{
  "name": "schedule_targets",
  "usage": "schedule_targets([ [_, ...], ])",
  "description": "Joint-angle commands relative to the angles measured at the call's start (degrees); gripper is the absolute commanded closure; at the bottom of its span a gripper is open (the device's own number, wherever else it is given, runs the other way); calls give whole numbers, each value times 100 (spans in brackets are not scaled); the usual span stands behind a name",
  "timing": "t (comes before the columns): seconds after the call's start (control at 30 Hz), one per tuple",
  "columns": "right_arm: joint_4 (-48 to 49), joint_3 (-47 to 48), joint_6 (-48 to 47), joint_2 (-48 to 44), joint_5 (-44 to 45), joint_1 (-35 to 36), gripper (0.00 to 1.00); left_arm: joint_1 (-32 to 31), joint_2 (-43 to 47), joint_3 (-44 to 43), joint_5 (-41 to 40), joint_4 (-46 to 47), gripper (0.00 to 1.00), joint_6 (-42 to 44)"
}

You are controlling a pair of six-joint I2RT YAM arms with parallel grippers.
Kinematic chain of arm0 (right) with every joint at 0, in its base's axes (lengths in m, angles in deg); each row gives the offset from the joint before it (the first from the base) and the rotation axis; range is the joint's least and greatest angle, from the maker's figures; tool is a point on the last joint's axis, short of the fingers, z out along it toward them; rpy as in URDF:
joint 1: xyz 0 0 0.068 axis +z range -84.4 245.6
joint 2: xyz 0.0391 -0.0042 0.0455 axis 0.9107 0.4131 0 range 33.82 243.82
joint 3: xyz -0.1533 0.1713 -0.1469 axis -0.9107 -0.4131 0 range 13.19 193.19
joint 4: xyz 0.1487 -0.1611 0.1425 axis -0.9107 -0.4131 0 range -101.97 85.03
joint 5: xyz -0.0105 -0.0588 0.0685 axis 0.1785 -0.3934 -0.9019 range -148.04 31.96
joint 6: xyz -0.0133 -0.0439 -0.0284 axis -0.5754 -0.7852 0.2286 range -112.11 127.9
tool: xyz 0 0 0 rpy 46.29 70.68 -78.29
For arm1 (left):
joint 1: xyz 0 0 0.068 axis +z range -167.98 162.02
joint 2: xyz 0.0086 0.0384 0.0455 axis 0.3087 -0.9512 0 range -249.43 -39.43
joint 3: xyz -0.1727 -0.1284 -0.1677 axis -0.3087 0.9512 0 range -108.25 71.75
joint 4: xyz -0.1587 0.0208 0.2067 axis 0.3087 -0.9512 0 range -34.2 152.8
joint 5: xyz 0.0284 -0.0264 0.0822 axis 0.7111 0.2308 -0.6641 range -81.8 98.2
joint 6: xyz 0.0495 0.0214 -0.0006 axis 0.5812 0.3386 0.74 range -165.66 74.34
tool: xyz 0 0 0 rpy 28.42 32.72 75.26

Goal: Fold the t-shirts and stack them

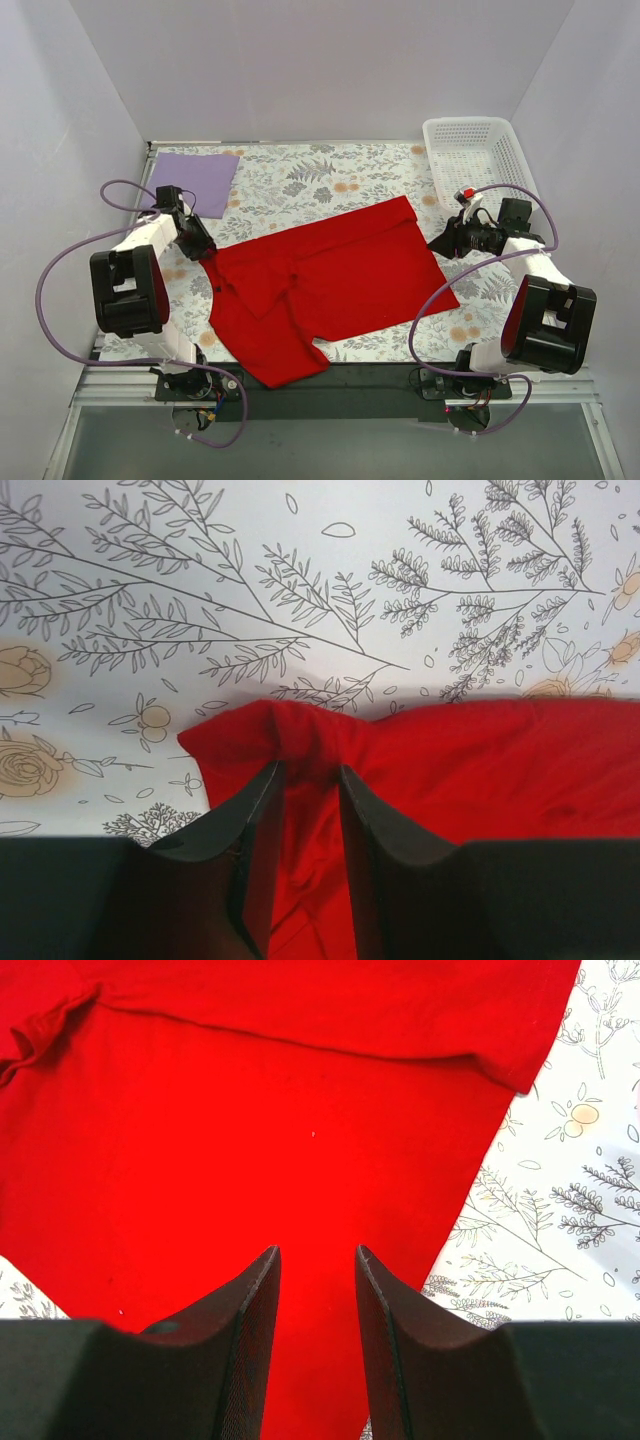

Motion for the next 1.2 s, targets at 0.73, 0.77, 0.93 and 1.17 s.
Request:
schedule_targets([
  [0.73, -62, 225, -121, 44, -141, -43, 57, -256, -253, -706, -488, -238, 74, 265],
  [0.77, -71, 225, -121, 53, -150, -43, 57, -264, -305, -741, -497, -256, 74, 265],
  [0.93, -71, 225, -121, 53, -141, -43, 57, -335, -411, -812, -506, -265, 75, 265],
  [1.17, -71, 225, -121, 53, -141, -43, 57, -352, -482, -777, -506, -265, 76, 265],
])
